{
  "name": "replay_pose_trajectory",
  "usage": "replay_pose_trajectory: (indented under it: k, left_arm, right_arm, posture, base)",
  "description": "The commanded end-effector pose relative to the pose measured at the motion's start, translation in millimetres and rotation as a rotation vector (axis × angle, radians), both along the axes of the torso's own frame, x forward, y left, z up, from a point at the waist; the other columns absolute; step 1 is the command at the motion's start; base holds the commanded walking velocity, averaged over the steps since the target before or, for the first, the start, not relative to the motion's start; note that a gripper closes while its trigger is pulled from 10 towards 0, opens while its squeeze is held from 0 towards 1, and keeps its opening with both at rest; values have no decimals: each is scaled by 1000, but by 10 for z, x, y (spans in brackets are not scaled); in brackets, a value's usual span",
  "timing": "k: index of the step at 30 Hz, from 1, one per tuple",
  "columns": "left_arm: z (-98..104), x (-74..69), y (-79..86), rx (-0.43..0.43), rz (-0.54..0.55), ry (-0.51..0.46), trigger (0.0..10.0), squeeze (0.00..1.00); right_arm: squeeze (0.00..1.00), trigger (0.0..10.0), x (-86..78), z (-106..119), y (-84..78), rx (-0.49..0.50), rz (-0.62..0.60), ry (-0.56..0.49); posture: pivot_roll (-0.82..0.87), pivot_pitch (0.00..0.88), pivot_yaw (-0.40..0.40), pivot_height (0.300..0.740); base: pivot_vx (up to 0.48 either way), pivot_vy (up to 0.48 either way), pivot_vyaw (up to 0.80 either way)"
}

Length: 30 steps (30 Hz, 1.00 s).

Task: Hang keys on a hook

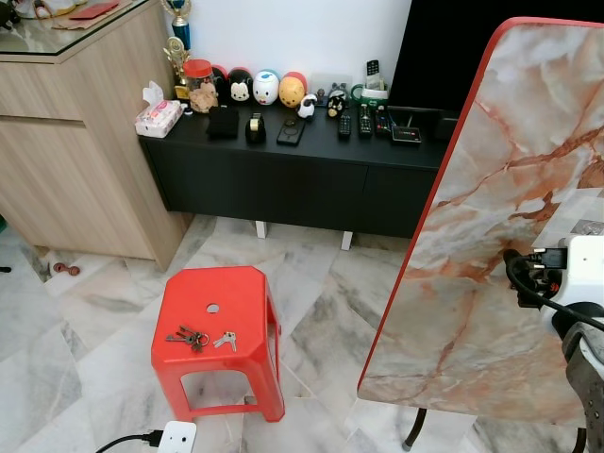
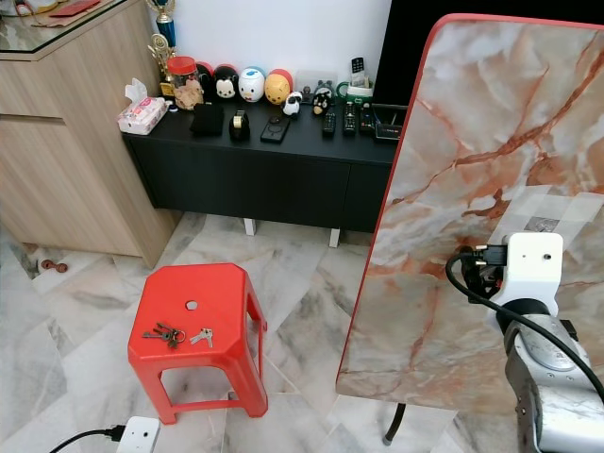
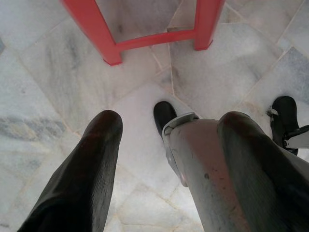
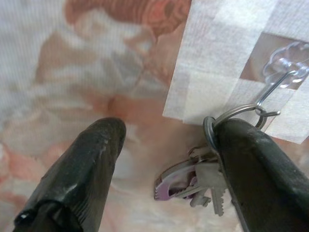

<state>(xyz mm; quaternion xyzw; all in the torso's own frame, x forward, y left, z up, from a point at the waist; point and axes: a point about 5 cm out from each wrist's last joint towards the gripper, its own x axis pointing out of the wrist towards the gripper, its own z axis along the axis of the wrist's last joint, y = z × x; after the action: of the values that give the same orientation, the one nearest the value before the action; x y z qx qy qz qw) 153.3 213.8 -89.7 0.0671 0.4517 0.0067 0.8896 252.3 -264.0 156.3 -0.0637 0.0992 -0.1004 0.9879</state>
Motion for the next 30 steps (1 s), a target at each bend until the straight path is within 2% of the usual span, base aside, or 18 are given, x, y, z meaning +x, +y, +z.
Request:
replay_pose_trajectory:
  k: [1, 4, 10, 13, 19, 30]
  left_arm:
    - [-36, -67, -24, 3, -5, 34, 10000, 0]
    - [-32, -47, -43, 1, -7, 29, 10000, 0]
    - [-31, -46, -42, -2, -6, 26, 10000, 0]
    - [-31, -48, -39, -2, -6, 26, 10000, 0]
    - [-37, -85, -7, 0, -2, 29, 10000, 0]
    - [-45, -108, -5, -2, 2, 35, 10000, 0]
  right_arm:
    - [0, 10000, 22, 27, 12, 17, -2, -21]
    - [0, 10000, 42, 87, -4, 16, -27, -68]
    - [0, 10000, 51, 99, -15, 30, -66, -93]
    - [0, 10000, 49, 99, -18, 29, -77, -97]
    - [0, 10000, 22, 83, -106, 23, -175, -98]
    - [0, 10000, 18, 67, -126, 29, -222, -100]
  posture:
    - [-68, 53, -43, 740]
    - [-68, 53, -43, 740]
    - [-67, 51, -45, 740]
    - [-67, 51, -45, 740]
    - [-65, 53, -46, 740]
    - [-62, 55, -48, 740]
  base:
    - [0, 0, 0]
    - [0, 0, 0]
    - [0, 0, 0]
    - [0, 0, 0]
    - [0, 0, 0]
    - [0, 0, 0]
